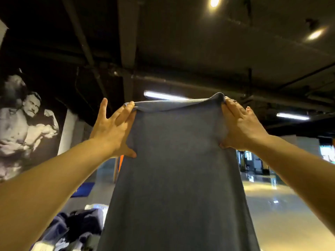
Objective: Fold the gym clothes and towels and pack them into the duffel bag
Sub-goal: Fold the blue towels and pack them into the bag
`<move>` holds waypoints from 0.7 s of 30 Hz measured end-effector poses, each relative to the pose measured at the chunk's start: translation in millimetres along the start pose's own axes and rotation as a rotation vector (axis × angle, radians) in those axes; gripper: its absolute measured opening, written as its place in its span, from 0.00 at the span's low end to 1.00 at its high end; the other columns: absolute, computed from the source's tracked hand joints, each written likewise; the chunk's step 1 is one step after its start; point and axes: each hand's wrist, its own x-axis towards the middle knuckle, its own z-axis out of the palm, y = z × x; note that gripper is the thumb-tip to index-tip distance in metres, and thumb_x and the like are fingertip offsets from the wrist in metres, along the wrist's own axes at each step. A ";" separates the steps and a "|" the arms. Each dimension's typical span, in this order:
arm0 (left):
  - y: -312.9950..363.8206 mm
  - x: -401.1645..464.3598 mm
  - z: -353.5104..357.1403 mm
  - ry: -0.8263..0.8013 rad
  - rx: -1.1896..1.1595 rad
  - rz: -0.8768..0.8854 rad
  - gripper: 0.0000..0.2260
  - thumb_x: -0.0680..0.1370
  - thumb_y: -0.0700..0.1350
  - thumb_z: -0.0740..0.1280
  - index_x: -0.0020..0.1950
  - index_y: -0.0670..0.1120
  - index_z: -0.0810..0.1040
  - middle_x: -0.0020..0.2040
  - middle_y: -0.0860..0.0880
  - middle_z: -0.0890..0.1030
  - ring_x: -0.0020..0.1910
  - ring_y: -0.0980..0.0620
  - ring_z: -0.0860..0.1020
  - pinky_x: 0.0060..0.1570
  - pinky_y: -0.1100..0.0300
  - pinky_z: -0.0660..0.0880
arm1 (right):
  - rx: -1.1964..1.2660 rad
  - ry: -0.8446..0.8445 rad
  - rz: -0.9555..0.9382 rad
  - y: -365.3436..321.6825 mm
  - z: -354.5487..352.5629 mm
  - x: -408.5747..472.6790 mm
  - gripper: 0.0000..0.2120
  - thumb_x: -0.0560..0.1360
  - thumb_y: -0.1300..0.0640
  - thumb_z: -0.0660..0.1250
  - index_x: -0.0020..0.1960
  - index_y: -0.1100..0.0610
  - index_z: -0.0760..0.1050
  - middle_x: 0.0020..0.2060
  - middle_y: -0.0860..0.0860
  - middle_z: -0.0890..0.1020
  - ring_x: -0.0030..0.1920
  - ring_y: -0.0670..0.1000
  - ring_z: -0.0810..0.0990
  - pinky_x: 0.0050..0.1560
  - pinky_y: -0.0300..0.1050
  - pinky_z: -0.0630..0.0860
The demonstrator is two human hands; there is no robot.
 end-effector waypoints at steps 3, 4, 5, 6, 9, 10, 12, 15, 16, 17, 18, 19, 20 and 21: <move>41.2 5.7 61.3 -0.077 0.049 0.092 0.56 0.67 0.77 0.58 0.77 0.42 0.36 0.77 0.44 0.34 0.77 0.49 0.37 0.68 0.33 0.36 | -0.068 -0.140 -0.021 -5.3 77.9 -3.8 0.60 0.66 0.40 0.74 0.76 0.53 0.31 0.77 0.51 0.36 0.77 0.52 0.38 0.75 0.57 0.44; 53.9 5.3 81.3 -0.103 0.056 0.130 0.55 0.67 0.77 0.58 0.77 0.42 0.38 0.77 0.44 0.35 0.77 0.49 0.38 0.68 0.32 0.36 | -0.068 -0.187 -0.032 -8.0 103.4 -5.7 0.60 0.66 0.40 0.75 0.76 0.52 0.31 0.77 0.51 0.37 0.77 0.53 0.39 0.75 0.58 0.45; 66.3 3.7 101.4 -0.122 0.056 0.166 0.55 0.67 0.77 0.57 0.78 0.41 0.40 0.77 0.44 0.35 0.77 0.48 0.38 0.68 0.32 0.36 | -0.061 -0.226 -0.043 -9.4 129.6 -8.2 0.61 0.65 0.41 0.75 0.77 0.51 0.32 0.77 0.50 0.38 0.77 0.53 0.40 0.74 0.59 0.46; 78.0 2.0 122.0 -0.130 0.060 0.202 0.54 0.68 0.76 0.57 0.78 0.41 0.41 0.78 0.43 0.36 0.77 0.48 0.38 0.68 0.32 0.35 | -0.055 -0.258 -0.049 -9.5 155.8 -10.8 0.61 0.64 0.40 0.76 0.77 0.51 0.33 0.77 0.50 0.38 0.77 0.53 0.40 0.74 0.60 0.47; 106.7 -5.1 169.3 -0.163 0.070 0.293 0.51 0.70 0.75 0.54 0.78 0.41 0.42 0.78 0.43 0.36 0.77 0.48 0.38 0.68 0.32 0.36 | -0.053 -0.364 -0.056 -8.5 221.6 -19.4 0.60 0.64 0.39 0.76 0.78 0.53 0.37 0.77 0.50 0.39 0.77 0.53 0.41 0.74 0.60 0.47; 112.9 -7.6 180.2 -0.182 0.064 0.308 0.50 0.71 0.75 0.53 0.78 0.41 0.43 0.78 0.43 0.36 0.77 0.47 0.38 0.68 0.32 0.36 | -0.053 -0.383 -0.063 -8.7 237.7 -21.5 0.59 0.64 0.39 0.75 0.78 0.54 0.38 0.77 0.50 0.39 0.77 0.53 0.41 0.74 0.60 0.47; 122.0 -11.4 197.5 -0.231 0.048 0.325 0.48 0.73 0.74 0.52 0.78 0.42 0.42 0.78 0.44 0.36 0.77 0.47 0.38 0.70 0.33 0.37 | -0.029 -0.397 -0.082 -10.2 259.7 -23.8 0.56 0.67 0.41 0.74 0.78 0.54 0.39 0.77 0.50 0.40 0.77 0.52 0.42 0.74 0.59 0.48; 126.8 -22.5 214.6 -0.231 0.010 0.352 0.42 0.76 0.70 0.51 0.79 0.43 0.44 0.79 0.45 0.39 0.78 0.47 0.41 0.71 0.35 0.37 | 0.086 -0.315 -0.133 -12.5 278.9 -31.4 0.47 0.71 0.47 0.71 0.78 0.54 0.44 0.78 0.50 0.46 0.77 0.52 0.47 0.73 0.59 0.53; 127.2 -28.1 218.9 -0.200 -0.032 0.366 0.40 0.77 0.68 0.52 0.79 0.43 0.46 0.79 0.45 0.43 0.78 0.48 0.44 0.71 0.37 0.37 | 0.110 -0.275 -0.153 -12.6 281.9 -35.1 0.44 0.72 0.51 0.70 0.78 0.55 0.47 0.77 0.51 0.50 0.76 0.53 0.52 0.72 0.59 0.58; 127.6 -35.0 221.2 -0.146 -0.110 0.392 0.38 0.77 0.65 0.57 0.78 0.43 0.52 0.79 0.44 0.49 0.78 0.47 0.50 0.71 0.38 0.39 | 0.129 -0.258 -0.168 -13.1 281.3 -40.0 0.41 0.71 0.54 0.70 0.77 0.57 0.51 0.76 0.53 0.54 0.74 0.55 0.58 0.70 0.57 0.63; 127.0 -43.0 221.7 -0.076 -0.183 0.425 0.37 0.75 0.62 0.64 0.76 0.42 0.61 0.77 0.42 0.58 0.75 0.47 0.60 0.71 0.37 0.46 | 0.155 -0.248 -0.173 -13.0 279.3 -46.4 0.38 0.71 0.56 0.71 0.75 0.59 0.57 0.74 0.54 0.60 0.70 0.57 0.64 0.67 0.56 0.67; 126.1 -50.7 223.4 -0.009 -0.261 0.431 0.35 0.70 0.58 0.72 0.70 0.40 0.71 0.72 0.41 0.68 0.70 0.45 0.70 0.69 0.37 0.54 | 0.186 -0.226 -0.185 -12.6 277.0 -53.9 0.33 0.70 0.59 0.72 0.72 0.61 0.63 0.69 0.57 0.66 0.63 0.59 0.70 0.62 0.56 0.72; 124.7 -57.7 225.3 0.063 -0.372 0.423 0.31 0.66 0.54 0.76 0.64 0.38 0.76 0.67 0.40 0.75 0.63 0.43 0.77 0.65 0.36 0.61 | 0.223 -0.166 -0.212 -12.8 273.0 -62.2 0.27 0.69 0.62 0.72 0.66 0.63 0.69 0.63 0.60 0.72 0.56 0.61 0.74 0.54 0.58 0.75; 124.2 -65.7 226.3 0.107 -0.495 0.408 0.27 0.67 0.50 0.76 0.61 0.38 0.78 0.64 0.40 0.77 0.59 0.42 0.79 0.63 0.37 0.64 | 0.256 -0.091 -0.240 -12.8 268.0 -70.9 0.21 0.69 0.65 0.72 0.59 0.66 0.73 0.55 0.62 0.76 0.49 0.63 0.77 0.46 0.60 0.78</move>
